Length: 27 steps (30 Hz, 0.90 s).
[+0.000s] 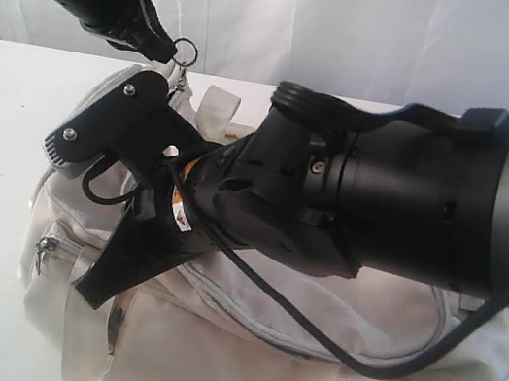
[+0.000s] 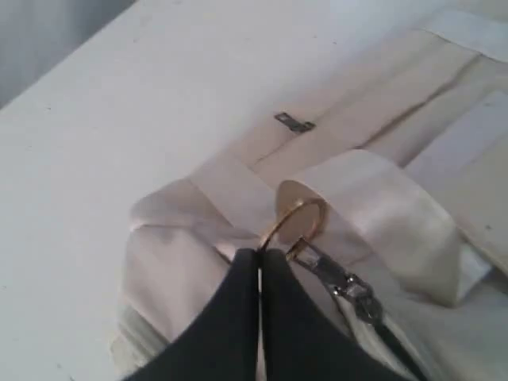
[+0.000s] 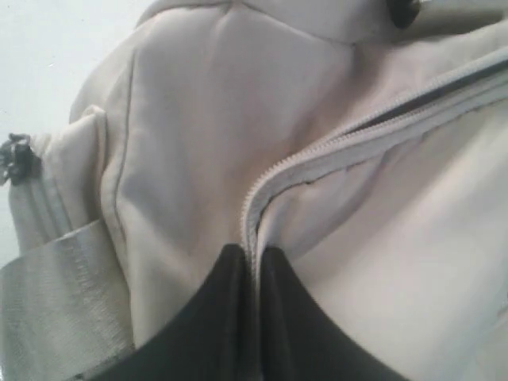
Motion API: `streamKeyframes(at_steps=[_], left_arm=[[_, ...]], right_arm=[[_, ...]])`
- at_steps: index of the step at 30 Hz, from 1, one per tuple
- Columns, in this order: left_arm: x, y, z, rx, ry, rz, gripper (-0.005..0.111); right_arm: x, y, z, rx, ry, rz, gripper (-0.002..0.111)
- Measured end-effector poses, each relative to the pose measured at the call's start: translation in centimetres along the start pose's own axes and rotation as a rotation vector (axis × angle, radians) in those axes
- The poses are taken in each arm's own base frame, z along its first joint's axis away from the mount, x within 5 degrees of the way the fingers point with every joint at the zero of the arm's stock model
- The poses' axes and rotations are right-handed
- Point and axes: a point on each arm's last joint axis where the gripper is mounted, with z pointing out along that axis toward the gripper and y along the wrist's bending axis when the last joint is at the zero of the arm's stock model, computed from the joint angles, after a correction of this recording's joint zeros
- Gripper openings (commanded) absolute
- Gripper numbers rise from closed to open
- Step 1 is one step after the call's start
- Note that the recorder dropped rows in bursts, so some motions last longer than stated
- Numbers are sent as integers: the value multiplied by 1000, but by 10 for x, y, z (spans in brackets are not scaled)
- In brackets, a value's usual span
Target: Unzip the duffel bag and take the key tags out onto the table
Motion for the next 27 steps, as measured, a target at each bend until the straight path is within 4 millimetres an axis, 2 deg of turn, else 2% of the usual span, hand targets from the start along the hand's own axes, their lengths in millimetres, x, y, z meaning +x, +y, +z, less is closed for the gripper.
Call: streamKeyframes(at_steps=[5,7,9,10,12,13,15,17,19,20,23,24,27], left_arm=[[-4,10,6,-94,-65,-5,0],[-3,12,11,-99,-61,-6,6],[0,13,13,-106,-43,9,29],[0,14,13,-111,-36,18,52],[2,15,13,-125,-17,46,81],[4,16,13,-125,-2,55,84],[5,16,13,-123,16,56,82],[5,14,8,-128,28,57,79],[1,12,-3,-146,29,68,75],[-3,9,-15,-162,23,83,75],[-7,5,-34,-200,29,117,72],[-8,3,-41,-204,36,114,70],[-6,-8,-61,-167,94,84,62]], right_arm=[[-1,0,0,1,-2,-3,0],[0,0,0,2,0,-3,0],[0,0,0,2,0,-3,0],[0,0,0,1,0,-1,0],[0,0,0,-4,3,9,0],[0,1,0,-6,8,17,0],[0,1,0,-8,8,20,2],[0,0,-1,-8,6,16,9],[-1,0,-4,-6,0,11,27],[-2,-1,-7,-4,-3,10,32],[-3,-3,-16,1,-11,12,48],[-4,-4,-20,3,-14,14,52],[-6,-8,-39,16,-26,23,52]])
